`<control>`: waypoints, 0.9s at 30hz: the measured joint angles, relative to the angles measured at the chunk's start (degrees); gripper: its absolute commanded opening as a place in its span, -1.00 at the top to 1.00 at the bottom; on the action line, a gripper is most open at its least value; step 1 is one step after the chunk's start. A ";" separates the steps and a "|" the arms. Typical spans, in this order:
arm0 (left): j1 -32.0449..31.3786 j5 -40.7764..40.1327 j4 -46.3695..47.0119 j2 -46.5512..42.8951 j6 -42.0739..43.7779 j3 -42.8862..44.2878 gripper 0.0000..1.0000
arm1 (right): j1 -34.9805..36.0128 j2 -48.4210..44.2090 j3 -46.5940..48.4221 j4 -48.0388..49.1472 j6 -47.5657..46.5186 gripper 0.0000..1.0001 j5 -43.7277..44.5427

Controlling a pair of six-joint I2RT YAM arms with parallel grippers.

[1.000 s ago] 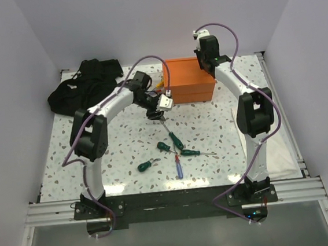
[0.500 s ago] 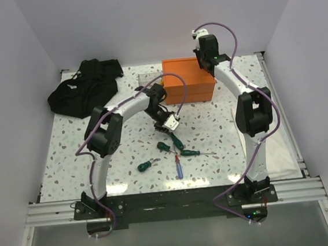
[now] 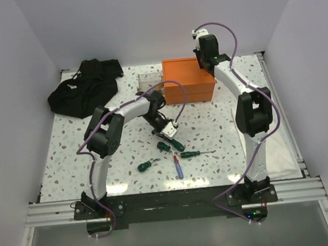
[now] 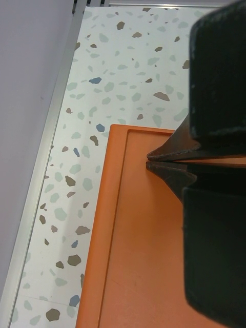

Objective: Sort the tools into containers

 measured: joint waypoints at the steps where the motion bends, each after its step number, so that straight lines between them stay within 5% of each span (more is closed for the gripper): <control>1: 0.00 -0.02 0.20 -0.04 -0.66 0.00 0.78 | 0.00 0.00 0.00 0.00 0.00 0.96 0.00; 5: 0.98 0.02 1.22 -0.09 -4.79 0.44 1.00 | 0.00 0.00 -0.02 0.02 -0.02 0.96 0.07; 16: 11.96 2.62 6.64 -10.12 -23.96 4.63 1.00 | 0.31 -0.02 -0.33 0.48 -1.07 0.96 1.05; 22: 18.64 4.13 41.70 -22.01 -65.05 -3.87 1.00 | 0.61 -0.11 -0.83 1.18 -1.62 0.96 1.68; 27: 21.94 -2.62 64.17 -19.41 -88.52 -6.29 1.00 | 0.79 -0.11 -0.87 1.31 -1.97 0.96 2.25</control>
